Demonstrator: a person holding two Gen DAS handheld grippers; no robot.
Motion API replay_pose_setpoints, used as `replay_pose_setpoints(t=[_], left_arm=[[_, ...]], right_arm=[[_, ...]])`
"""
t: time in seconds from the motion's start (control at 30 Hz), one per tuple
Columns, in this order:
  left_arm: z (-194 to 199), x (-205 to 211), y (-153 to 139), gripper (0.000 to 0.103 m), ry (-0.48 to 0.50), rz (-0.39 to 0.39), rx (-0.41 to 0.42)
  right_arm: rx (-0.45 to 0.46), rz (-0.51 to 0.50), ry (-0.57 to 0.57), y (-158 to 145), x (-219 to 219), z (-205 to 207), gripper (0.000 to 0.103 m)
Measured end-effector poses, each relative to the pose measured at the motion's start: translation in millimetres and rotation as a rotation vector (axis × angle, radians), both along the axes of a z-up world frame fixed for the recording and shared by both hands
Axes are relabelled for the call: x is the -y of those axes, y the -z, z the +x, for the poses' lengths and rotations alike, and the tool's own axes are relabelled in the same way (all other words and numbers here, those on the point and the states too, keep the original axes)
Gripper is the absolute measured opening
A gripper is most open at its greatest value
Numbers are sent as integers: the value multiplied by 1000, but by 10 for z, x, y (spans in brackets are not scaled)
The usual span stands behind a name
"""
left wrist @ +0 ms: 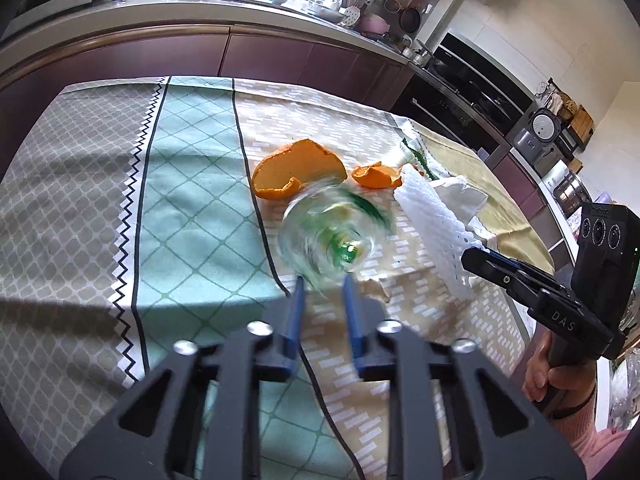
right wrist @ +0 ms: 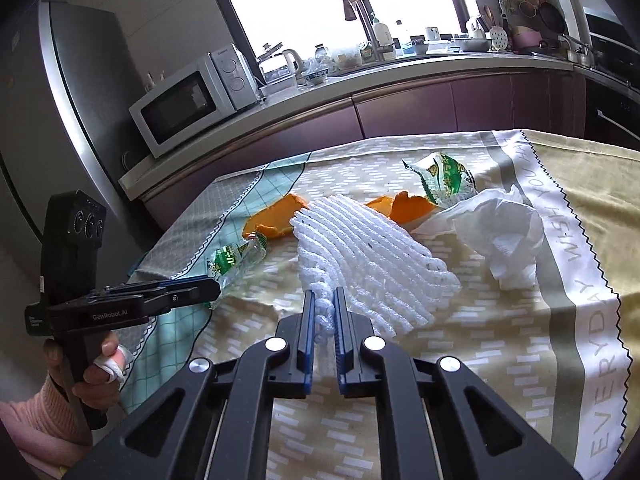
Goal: Collect trash
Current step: 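Close the right tool on the white foam net while the left tool grasps a green wrapper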
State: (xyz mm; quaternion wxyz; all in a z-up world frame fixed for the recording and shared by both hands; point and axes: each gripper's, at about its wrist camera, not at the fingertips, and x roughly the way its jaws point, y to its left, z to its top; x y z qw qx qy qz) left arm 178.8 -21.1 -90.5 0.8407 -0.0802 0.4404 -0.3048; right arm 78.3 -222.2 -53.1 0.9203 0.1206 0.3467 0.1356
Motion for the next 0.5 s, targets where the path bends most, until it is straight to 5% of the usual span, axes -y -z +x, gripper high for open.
replay_pose_setpoints(t=[0.37, 0.5], left_arm=[[-117, -167, -44, 1, 6, -26, 5], [-46, -156, -68, 25, -4, -16, 10]], right_arm=[[16, 31, -35, -63, -101, -24, 8], [12, 45, -28, -44, -85, -12, 8]])
